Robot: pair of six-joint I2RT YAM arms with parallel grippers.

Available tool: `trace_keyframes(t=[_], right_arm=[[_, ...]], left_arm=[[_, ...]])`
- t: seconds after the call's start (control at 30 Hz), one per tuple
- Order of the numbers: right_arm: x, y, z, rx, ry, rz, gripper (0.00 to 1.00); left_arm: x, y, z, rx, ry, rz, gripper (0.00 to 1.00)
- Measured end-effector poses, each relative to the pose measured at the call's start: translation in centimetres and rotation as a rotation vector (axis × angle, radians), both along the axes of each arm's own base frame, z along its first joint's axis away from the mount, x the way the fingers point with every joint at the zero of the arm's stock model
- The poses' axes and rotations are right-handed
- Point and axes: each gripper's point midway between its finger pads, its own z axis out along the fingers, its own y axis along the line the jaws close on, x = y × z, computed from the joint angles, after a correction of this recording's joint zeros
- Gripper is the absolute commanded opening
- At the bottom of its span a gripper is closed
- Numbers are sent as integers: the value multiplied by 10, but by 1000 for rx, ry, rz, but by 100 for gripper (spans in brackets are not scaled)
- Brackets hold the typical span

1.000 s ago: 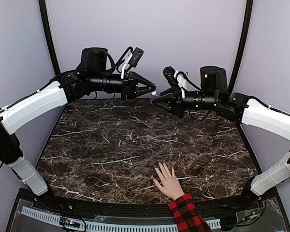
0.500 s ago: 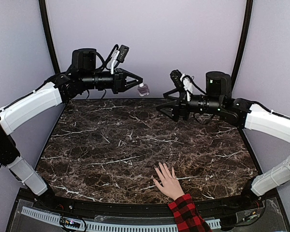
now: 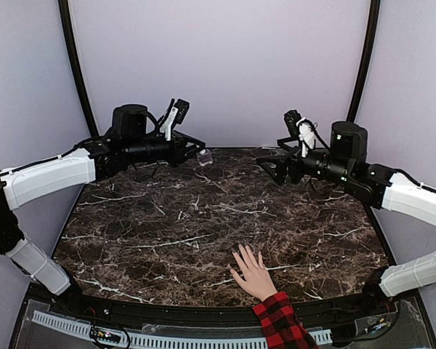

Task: Paint the nails
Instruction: Put down the nail polish bottle at the center of the board.

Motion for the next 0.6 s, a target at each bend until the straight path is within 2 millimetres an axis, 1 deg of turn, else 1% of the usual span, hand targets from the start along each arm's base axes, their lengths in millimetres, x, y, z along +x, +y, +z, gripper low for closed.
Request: trace_keyframes(t=[0.07, 0.13, 0.3, 0.43, 0.6], right_arm=[[6, -6, 0, 13, 6, -34, 99], [10, -11, -3, 20, 14, -65, 99], [10, -22, -14, 42, 30, -115, 99], [11, -30, -11, 65, 18, -148, 99], [12, -33, -5, 91, 3, -161, 99]], left_arm=[[4, 4, -16, 19, 9, 33, 0], [9, 5, -27, 28, 9, 58, 0], [21, 6, -64, 52, 13, 99, 0], [29, 6, -105, 87, 34, 124, 0], [33, 8, -154, 127, 57, 148, 0]])
